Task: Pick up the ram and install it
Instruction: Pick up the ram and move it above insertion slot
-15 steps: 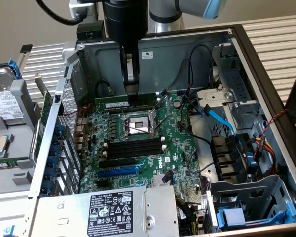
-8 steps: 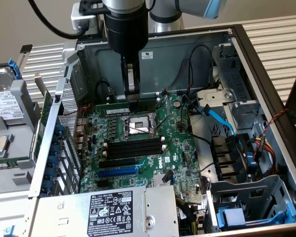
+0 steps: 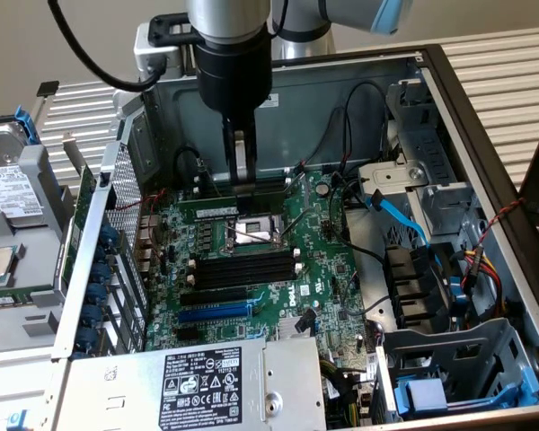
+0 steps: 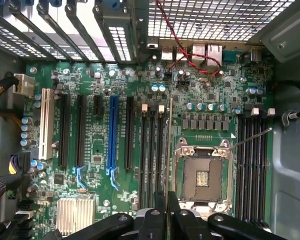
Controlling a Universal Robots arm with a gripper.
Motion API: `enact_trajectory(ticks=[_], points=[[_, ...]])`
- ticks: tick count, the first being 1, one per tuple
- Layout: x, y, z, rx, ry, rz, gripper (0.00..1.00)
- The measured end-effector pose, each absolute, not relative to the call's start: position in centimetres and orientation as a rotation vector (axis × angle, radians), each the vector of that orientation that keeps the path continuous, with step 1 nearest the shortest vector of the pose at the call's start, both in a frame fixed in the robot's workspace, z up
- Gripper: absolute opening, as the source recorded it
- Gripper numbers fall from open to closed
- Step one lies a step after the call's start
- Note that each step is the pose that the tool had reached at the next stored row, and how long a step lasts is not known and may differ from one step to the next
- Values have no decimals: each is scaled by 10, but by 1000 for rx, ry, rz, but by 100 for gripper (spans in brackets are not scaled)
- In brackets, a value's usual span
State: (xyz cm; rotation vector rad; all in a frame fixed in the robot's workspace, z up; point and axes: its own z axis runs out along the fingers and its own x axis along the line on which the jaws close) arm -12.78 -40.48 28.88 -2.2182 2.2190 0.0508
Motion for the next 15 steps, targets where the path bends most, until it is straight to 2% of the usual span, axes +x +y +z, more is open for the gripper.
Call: enact_trajectory(ticks=[15], points=[[-121,-409,288,-2219,2220,53,13]])
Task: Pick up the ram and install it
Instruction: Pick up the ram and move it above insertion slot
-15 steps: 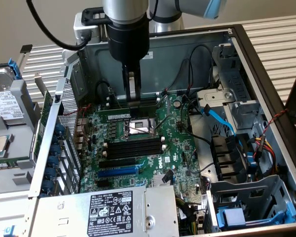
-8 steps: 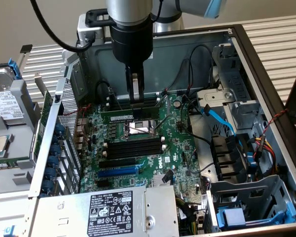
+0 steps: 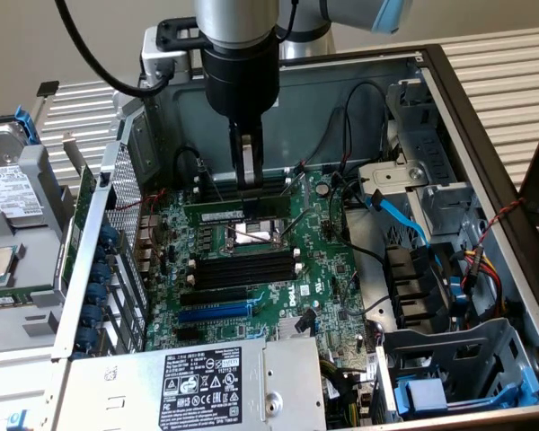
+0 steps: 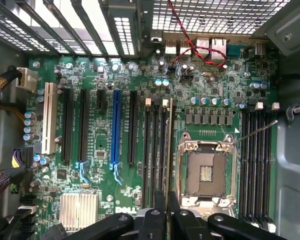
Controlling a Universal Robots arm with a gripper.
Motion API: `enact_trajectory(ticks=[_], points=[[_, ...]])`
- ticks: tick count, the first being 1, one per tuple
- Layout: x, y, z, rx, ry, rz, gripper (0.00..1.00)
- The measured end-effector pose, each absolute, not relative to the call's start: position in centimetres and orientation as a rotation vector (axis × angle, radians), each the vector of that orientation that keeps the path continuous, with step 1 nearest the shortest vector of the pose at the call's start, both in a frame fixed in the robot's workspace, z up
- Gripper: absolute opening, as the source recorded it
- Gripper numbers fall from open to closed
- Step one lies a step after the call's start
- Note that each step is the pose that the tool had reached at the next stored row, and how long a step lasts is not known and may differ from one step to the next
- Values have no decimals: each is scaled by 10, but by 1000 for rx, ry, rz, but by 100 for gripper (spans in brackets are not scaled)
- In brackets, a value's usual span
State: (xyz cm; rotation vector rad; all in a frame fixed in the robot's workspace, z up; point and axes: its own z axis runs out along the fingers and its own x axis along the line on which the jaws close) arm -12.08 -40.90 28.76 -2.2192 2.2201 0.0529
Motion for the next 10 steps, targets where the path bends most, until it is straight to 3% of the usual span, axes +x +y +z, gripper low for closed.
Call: enact_trajectory(ticks=[10], points=[[-119,-410,286,-2221,2222,61,13]])
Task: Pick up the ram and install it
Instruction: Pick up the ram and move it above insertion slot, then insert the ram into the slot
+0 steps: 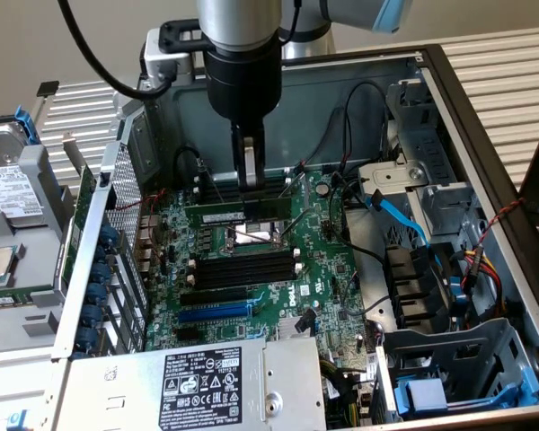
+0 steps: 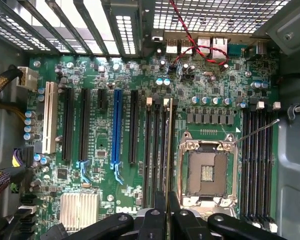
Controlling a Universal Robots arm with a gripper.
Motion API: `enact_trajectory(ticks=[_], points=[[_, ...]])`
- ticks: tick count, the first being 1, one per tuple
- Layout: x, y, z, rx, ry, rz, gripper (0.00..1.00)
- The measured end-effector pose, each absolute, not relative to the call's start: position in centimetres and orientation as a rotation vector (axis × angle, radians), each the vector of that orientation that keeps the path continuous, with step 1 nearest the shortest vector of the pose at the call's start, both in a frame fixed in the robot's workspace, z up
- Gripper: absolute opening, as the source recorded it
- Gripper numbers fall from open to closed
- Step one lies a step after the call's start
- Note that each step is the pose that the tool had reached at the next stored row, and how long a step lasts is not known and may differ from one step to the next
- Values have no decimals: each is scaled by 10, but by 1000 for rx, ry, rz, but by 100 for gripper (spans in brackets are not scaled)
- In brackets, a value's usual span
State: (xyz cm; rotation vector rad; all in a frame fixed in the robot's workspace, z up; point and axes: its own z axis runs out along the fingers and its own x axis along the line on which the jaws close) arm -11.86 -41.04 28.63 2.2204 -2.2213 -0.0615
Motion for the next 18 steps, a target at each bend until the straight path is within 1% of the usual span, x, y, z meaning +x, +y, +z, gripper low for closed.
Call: enact_trajectory(ticks=[11,18], points=[[-115,-412,282,2212,-2214,-79,13],[-114,-425,279,2212,-2213,-95,13]])
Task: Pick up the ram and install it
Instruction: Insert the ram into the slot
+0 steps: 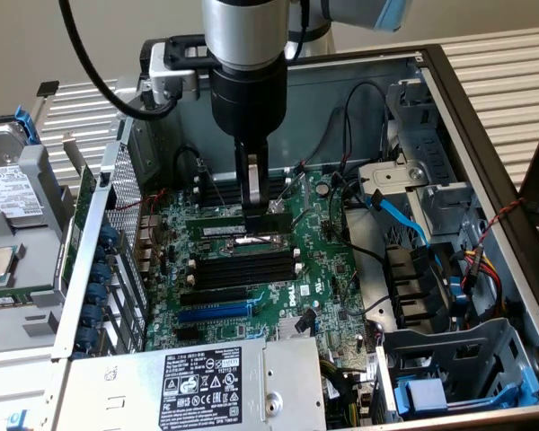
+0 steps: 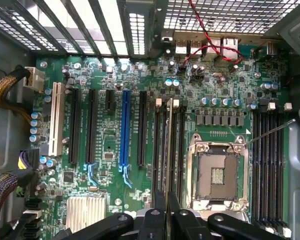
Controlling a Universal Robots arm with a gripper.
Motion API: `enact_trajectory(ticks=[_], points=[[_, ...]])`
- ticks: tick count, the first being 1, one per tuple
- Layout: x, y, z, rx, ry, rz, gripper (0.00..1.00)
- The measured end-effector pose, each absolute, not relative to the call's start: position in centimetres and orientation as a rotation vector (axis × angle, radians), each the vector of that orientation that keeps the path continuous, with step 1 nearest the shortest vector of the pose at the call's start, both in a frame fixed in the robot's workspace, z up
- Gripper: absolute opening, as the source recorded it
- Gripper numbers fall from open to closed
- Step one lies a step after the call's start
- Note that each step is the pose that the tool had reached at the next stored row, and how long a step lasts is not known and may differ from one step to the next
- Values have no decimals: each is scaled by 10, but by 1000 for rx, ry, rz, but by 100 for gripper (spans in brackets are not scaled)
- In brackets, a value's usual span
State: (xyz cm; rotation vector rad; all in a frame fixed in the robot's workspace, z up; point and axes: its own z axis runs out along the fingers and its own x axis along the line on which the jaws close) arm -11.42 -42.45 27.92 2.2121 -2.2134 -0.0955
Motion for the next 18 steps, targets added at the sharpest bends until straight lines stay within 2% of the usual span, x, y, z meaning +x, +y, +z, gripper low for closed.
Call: enact_trajectory(ticks=[18], points=[[-113,-427,266,2227,-2206,-92,13]])
